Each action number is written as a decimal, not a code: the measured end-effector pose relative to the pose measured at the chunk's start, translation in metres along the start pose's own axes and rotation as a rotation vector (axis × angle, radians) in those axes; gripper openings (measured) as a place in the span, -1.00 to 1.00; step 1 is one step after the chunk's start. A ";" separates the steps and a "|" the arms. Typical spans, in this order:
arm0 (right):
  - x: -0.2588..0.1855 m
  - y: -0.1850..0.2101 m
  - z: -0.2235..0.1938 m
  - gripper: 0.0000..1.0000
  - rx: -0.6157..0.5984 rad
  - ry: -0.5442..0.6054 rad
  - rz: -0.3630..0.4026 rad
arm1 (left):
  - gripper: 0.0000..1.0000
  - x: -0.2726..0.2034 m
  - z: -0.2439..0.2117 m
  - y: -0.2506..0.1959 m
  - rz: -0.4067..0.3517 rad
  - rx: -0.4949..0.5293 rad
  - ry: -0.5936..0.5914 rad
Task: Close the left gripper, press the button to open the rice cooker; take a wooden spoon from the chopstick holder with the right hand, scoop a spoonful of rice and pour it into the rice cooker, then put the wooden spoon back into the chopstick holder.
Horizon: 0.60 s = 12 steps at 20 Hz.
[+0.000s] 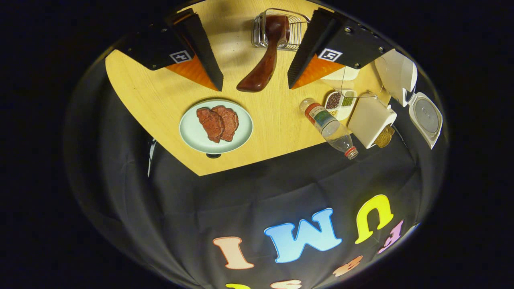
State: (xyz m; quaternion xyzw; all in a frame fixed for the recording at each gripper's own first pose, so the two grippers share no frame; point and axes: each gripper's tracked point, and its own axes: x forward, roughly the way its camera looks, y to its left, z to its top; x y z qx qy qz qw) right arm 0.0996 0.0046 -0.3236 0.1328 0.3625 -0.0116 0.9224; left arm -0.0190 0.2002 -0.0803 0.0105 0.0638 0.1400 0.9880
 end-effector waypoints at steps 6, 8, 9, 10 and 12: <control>0.009 0.007 -0.001 -0.10 0.072 0.043 0.054 | 0.92 0.001 -0.004 0.006 0.013 -0.017 0.014; 0.002 0.013 -0.002 -0.53 0.125 0.051 0.096 | 0.92 -0.001 -0.002 0.008 0.014 -0.016 0.008; -0.006 0.013 -0.005 -0.51 0.149 0.049 0.097 | 0.92 0.000 -0.003 0.008 0.013 -0.012 0.005; -0.012 0.017 -0.004 -0.67 0.141 0.048 0.103 | 0.92 -0.002 -0.003 0.008 0.009 -0.009 0.004; -0.020 0.025 -0.012 -0.81 0.124 0.032 0.102 | 0.92 -0.005 -0.001 0.008 -0.001 -0.008 -0.004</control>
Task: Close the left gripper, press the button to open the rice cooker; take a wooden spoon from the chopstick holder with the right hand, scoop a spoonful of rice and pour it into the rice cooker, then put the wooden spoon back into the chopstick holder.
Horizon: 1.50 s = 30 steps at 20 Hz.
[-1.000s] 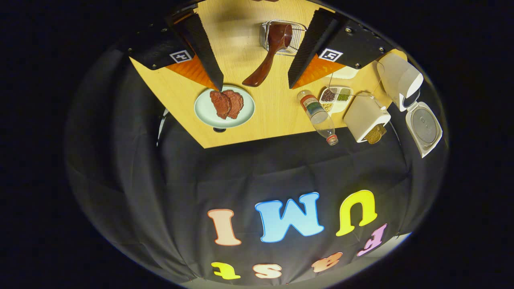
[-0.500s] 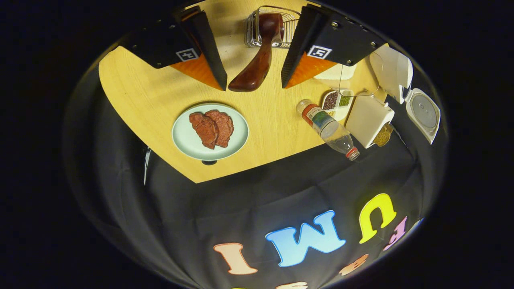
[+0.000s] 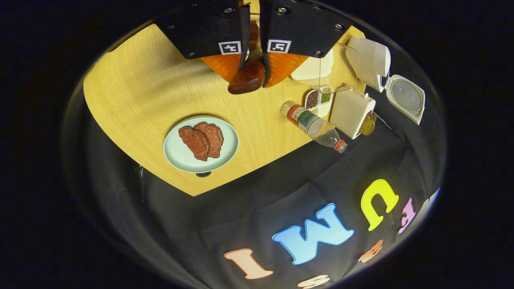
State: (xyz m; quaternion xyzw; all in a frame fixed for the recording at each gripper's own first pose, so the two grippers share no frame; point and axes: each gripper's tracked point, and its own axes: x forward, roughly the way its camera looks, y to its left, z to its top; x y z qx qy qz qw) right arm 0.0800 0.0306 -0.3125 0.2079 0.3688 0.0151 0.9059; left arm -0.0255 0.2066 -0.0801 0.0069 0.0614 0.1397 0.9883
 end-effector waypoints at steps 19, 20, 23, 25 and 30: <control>-0.059 0.176 0.073 -0.82 -0.216 -0.263 0.217 | 0.94 -0.029 0.014 0.032 -0.082 0.066 -0.057; -0.050 0.187 0.068 -0.82 -0.231 -0.260 0.225 | 0.94 -0.028 0.013 0.039 -0.081 0.068 -0.053; -0.018 0.209 0.044 -0.82 -0.277 -0.239 0.223 | 0.94 -0.027 0.005 0.058 -0.070 0.067 -0.030; 0.008 0.219 0.023 -0.81 -0.325 -0.206 0.211 | 0.94 -0.028 -0.001 0.072 -0.058 0.065 -0.019; 0.067 0.217 -0.018 -0.82 -0.493 -0.159 0.134 | 0.94 -0.027 -0.018 0.107 -0.026 0.071 0.028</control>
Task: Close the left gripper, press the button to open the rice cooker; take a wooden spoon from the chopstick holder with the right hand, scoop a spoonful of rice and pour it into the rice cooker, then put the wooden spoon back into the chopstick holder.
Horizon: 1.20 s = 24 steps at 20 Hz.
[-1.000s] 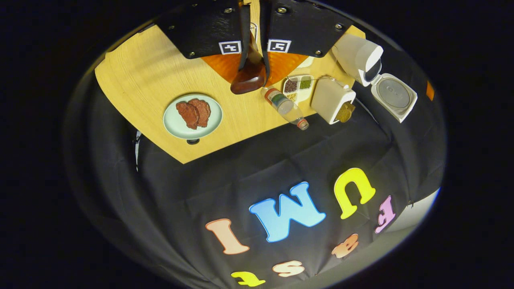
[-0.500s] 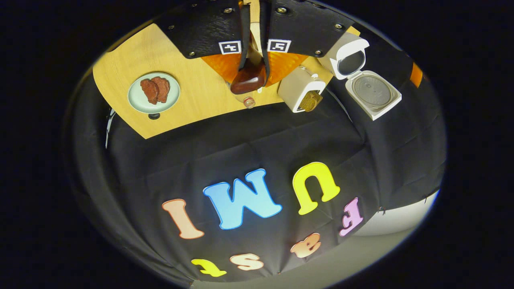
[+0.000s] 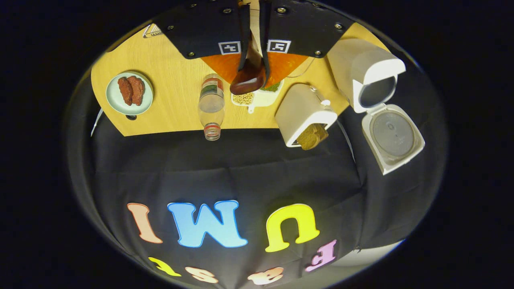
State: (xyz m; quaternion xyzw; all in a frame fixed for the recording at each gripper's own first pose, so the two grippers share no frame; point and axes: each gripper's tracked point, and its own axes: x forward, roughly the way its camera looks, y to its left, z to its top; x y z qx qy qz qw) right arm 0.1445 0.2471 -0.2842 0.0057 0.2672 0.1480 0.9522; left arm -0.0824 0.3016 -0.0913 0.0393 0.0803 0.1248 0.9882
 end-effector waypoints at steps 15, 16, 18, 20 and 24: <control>0.027 0.052 -0.040 -0.82 0.613 0.147 0.195 | 0.95 0.009 -0.025 0.026 0.028 -0.001 0.051; 0.029 0.047 -0.039 -0.82 0.659 0.148 0.199 | 0.94 0.009 -0.024 0.025 0.027 -0.002 0.051; 0.022 0.035 -0.029 -0.81 0.750 0.129 0.216 | 0.94 0.006 -0.023 0.023 0.025 0.000 0.046; 0.014 0.021 -0.013 -0.81 0.848 0.094 0.235 | 0.94 0.005 -0.019 0.021 0.021 0.000 0.036; -0.013 -0.004 0.024 -0.82 0.982 0.015 0.274 | 0.94 0.007 -0.012 0.013 -0.001 -0.003 0.018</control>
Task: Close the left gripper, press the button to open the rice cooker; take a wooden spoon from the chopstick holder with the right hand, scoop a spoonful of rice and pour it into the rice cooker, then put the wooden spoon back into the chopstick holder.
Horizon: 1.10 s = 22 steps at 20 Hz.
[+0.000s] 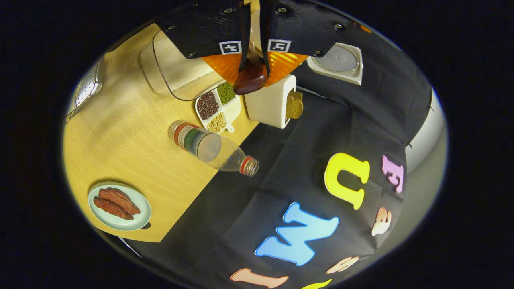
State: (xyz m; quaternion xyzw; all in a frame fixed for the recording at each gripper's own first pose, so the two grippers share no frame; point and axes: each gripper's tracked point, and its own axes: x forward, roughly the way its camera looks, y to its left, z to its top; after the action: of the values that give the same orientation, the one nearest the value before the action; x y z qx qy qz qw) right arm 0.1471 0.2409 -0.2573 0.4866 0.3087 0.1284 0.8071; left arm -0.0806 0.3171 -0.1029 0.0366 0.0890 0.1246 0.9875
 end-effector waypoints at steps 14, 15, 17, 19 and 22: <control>-0.053 0.129 0.011 -0.82 0.128 -0.010 0.266 | 0.94 -0.009 0.002 0.001 -0.067 -0.037 -0.042; -0.052 0.135 0.009 -0.82 0.125 -0.005 0.273 | 0.94 -0.009 0.003 0.004 -0.068 -0.040 -0.045; -0.049 0.145 0.002 -0.82 0.123 0.013 0.288 | 0.94 -0.013 0.006 0.010 -0.070 -0.043 -0.053; -0.043 0.154 -0.007 -0.82 0.120 0.033 0.291 | 0.95 -0.015 0.004 0.017 -0.071 -0.046 -0.054; -0.030 0.169 -0.023 -0.82 0.094 0.066 0.301 | 0.95 -0.019 0.000 0.029 -0.061 -0.052 -0.048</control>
State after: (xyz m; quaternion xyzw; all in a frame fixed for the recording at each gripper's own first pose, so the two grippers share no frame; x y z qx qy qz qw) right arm 0.1252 0.3258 -0.1080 0.5602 0.2645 0.2490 0.7444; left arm -0.1055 0.3404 -0.0975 0.0109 0.0631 0.0960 0.9933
